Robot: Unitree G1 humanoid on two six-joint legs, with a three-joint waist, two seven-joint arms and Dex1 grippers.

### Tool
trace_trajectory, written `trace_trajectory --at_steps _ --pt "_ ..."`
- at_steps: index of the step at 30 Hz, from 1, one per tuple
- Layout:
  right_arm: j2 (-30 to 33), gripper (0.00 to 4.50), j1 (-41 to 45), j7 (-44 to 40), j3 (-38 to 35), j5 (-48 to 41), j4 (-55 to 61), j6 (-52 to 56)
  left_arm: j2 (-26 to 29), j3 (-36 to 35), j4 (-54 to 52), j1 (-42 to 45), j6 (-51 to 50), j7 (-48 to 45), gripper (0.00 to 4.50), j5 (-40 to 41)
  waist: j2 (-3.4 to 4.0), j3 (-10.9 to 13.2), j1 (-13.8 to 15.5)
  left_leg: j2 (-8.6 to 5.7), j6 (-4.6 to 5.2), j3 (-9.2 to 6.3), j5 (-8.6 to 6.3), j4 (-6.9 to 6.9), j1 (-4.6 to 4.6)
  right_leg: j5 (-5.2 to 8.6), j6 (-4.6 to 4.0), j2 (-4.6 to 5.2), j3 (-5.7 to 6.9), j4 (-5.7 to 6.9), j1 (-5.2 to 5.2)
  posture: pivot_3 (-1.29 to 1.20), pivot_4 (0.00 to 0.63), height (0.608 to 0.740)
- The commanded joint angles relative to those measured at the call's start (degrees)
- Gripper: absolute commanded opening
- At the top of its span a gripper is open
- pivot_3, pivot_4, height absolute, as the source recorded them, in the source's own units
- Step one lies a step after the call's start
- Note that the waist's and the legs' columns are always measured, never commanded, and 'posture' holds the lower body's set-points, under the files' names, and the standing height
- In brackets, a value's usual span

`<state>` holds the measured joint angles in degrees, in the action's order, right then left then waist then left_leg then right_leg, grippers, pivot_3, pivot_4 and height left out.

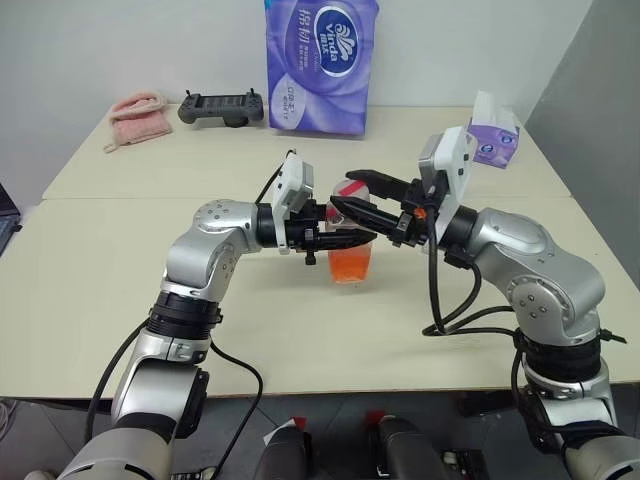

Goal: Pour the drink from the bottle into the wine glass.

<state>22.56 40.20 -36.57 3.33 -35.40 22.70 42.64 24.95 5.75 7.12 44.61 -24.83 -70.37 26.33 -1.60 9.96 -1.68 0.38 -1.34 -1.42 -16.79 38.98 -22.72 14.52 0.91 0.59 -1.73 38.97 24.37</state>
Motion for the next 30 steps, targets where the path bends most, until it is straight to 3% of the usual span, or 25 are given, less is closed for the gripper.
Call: trace_trajectory --at_steps 1,5,11,18,23,30 --pt "1.7 1.81 5.8 -10.2 -0.9 -1.1 -8.6 -5.1 -0.3 -1.0 -2.4 1.8 0.5 -0.2 1.74 1.4 0.0 0.0 0.0 0.0 0.01 0.01 0.0 0.0 0.01 0.0 0.0 -0.02 -0.01 0.0 0.0 0.0 0.15 0.74" --pt "2.4 1.81 13.9 -21.6 1.3 1.5 -22.8 -10.3 -0.2 -0.7 -3.1 1.5 0.1 -0.3 1.74 1.6 0.01 0.0 -0.1 0.05 0.01 0.04 0.0 -0.01 0.02 0.0 0.0 -0.09 -0.01 -0.01 0.0 0.0 0.15 0.74" --pt "1.9 1.81 16.6 -25.2 0.2 1.2 -28.8 -10.4 -0.4 -1.2 -3.8 1.2 -0.1 0.6 1.74 1.3 0.01 0.0 0.0 0.07 0.0 0.0 0.0 -0.02 -0.01 0.0 -0.01 -0.05 -0.01 -0.03 0.0 0.0 0.15 0.74" --pt "9.1 4.17 9.4 -21.9 -4.8 -1.5 -17.6 -4.1 0.4 -1.7 -4.0 0.2 -0.1 0.7 1.74 1.5 0.01 0.0 0.3 0.02 -0.01 -0.06 0.0 0.0 -0.06 0.0 0.0 0.27 0.06 -0.04 0.0 0.0 0.15 0.74" --pt "11.2 4.17 4.5 -16.3 -7.7 -2.7 -9.4 -1.0 0.2 -1.6 -3.0 0.6 0.2 0.4 1.74 1.3 0.02 0.0 -0.1 0.05 0.0 -0.04 0.0 -0.01 -0.02 0.0 -0.01 0.24 0.04 -0.01 0.0 0.0 0.15 0.74" --pt "5.4 4.17 0.3 -4.9 -6.1 -5.7 3.0 3.2 -0.5 -1.2 -2.2 1.3 0.4 0.3 1.74 1.0 0.01 0.0 -0.1 0.06 0.0 -0.04 0.0 -0.02 -0.03 0.0 0.0 0.22 0.02 0.0 0.02 0.0 0.15 0.74"
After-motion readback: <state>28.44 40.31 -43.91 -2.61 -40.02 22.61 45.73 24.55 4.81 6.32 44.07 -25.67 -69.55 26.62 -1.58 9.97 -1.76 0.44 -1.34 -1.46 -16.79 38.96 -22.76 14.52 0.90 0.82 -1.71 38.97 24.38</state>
